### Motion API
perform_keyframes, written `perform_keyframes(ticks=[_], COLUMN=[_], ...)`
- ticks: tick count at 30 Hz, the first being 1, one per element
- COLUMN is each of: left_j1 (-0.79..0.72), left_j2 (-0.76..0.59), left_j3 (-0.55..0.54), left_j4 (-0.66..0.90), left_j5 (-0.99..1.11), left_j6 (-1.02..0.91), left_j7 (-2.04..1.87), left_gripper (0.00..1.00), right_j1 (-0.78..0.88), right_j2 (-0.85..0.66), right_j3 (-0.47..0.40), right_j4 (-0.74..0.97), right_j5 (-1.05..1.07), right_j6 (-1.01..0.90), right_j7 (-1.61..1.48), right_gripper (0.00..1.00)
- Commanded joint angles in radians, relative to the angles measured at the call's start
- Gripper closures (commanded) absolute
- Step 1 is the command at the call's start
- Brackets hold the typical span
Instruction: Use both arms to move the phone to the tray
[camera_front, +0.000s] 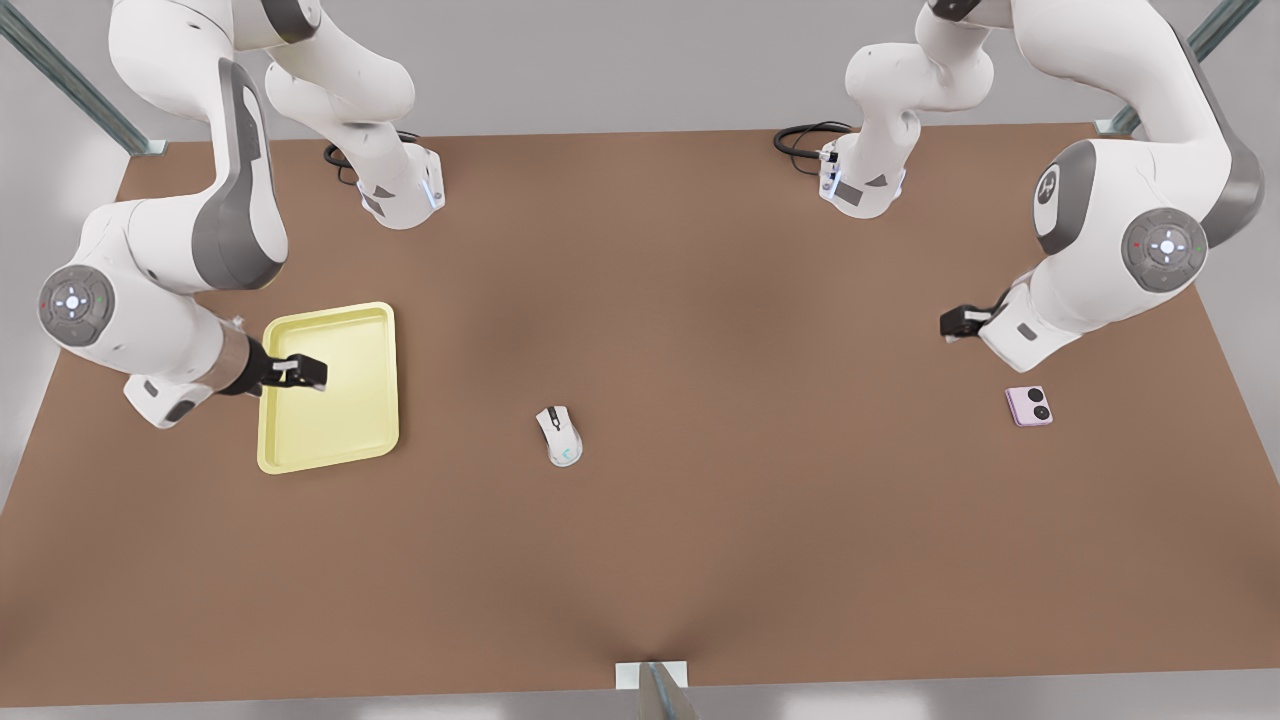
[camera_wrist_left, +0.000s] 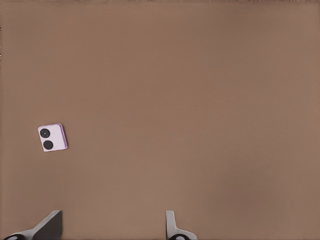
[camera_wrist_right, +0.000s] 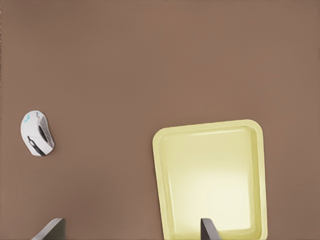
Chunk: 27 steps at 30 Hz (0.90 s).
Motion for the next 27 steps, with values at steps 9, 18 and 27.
perform_keyframes(ticks=[9,18,27], left_j1=[0.376,0.498,0.511], left_j2=[0.320,0.393,0.375], left_j3=[0.060,0.060,0.055], left_j4=[-0.160,-0.399,-0.465], left_j5=[-0.010,-0.018,-0.056], left_j6=[0.549,0.895,0.859], left_j7=[0.173,0.598,0.616], left_gripper=[0.00,0.00,0.00], right_j1=[0.000,0.000,0.000], right_j2=[-0.001,-0.001,-0.001], right_j3=[0.000,0.000,0.000], right_j4=[0.000,0.002,0.002], right_j5=[0.001,0.001,0.001], right_j6=[0.056,0.056,0.056], right_j7=[0.008,0.011,0.008], right_gripper=[0.00,0.00,0.00])
